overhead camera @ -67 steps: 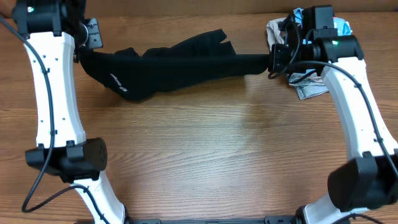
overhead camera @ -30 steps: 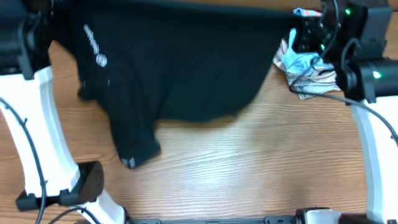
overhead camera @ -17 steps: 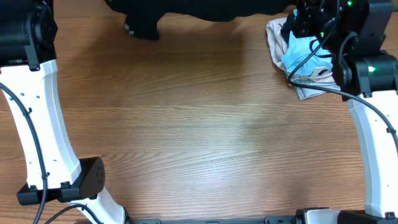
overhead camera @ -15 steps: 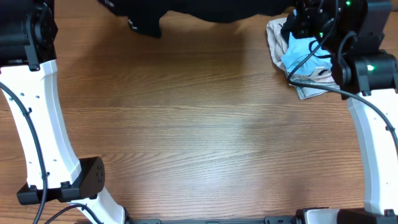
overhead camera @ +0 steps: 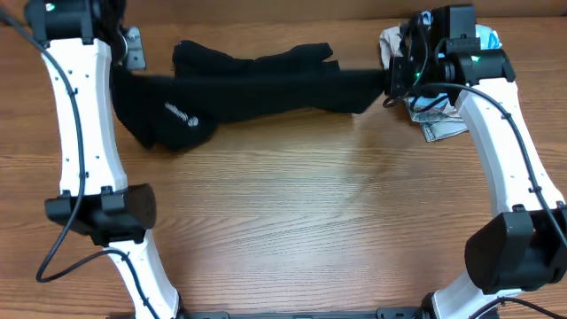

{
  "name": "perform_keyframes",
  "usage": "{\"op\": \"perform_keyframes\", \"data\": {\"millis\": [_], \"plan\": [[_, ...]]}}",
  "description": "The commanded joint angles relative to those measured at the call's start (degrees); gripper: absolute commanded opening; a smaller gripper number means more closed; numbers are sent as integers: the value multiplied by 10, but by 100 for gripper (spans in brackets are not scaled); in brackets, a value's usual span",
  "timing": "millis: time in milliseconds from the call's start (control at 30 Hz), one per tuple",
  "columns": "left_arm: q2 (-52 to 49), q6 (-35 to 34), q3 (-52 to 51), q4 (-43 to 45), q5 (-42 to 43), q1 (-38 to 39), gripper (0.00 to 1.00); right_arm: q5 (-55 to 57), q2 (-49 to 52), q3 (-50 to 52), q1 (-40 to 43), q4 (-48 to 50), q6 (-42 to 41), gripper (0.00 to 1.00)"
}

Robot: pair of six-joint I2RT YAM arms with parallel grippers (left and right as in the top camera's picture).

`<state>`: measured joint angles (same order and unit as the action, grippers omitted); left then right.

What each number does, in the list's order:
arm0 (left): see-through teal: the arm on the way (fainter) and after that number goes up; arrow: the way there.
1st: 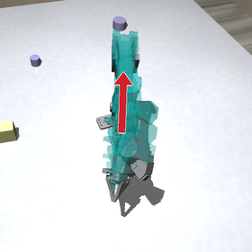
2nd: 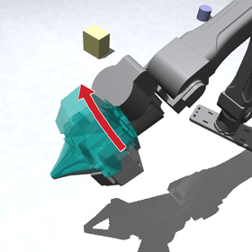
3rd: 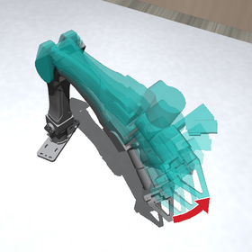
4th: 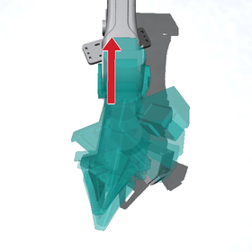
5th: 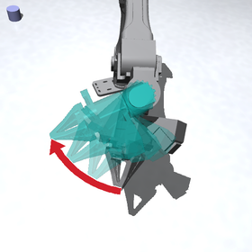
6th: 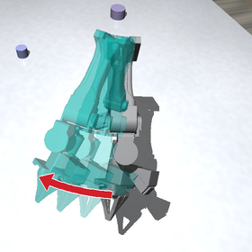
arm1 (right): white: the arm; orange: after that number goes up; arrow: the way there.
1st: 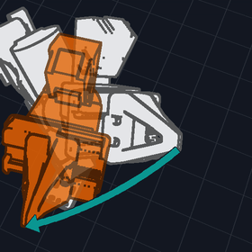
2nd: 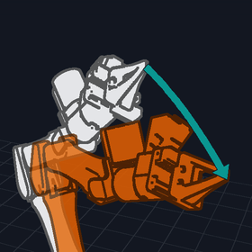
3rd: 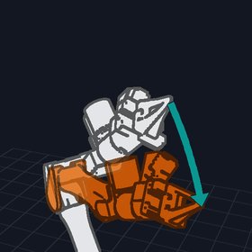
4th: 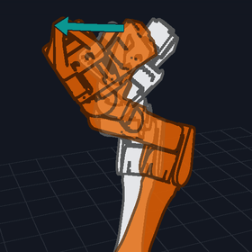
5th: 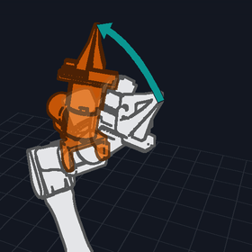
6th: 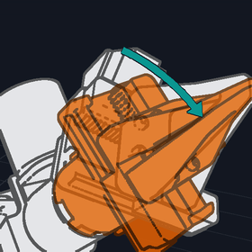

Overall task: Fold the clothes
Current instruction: 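Lower the stretched t-shirt flat onto the table with both grippers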

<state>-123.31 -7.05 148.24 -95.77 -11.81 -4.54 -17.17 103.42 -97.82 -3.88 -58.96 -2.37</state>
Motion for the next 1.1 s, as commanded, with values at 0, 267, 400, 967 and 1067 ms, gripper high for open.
{"op": "perform_keyframes", "data": {"millis": [0, 267, 400, 967, 1067], "plan": [[26, -11, -6, -10, 47, -7, 4, -31, -18, -8, 4, -44, 2, 4], [72, 12, -165, -10, 123, -2, 4, -25, -18, 52, -27, -146, -9, 4], [99, 15, -294, -10, 103, -6, 4, -29, -23, 116, -32, -149, -27, 4], [258, -46, -613, 86, 120, -6, 4, -22, -131, 385, -32, -107, -147, 13], [261, -46, -667, 97, 136, -6, 4, -22, -131, 401, -32, -97, -157, 30]]}}
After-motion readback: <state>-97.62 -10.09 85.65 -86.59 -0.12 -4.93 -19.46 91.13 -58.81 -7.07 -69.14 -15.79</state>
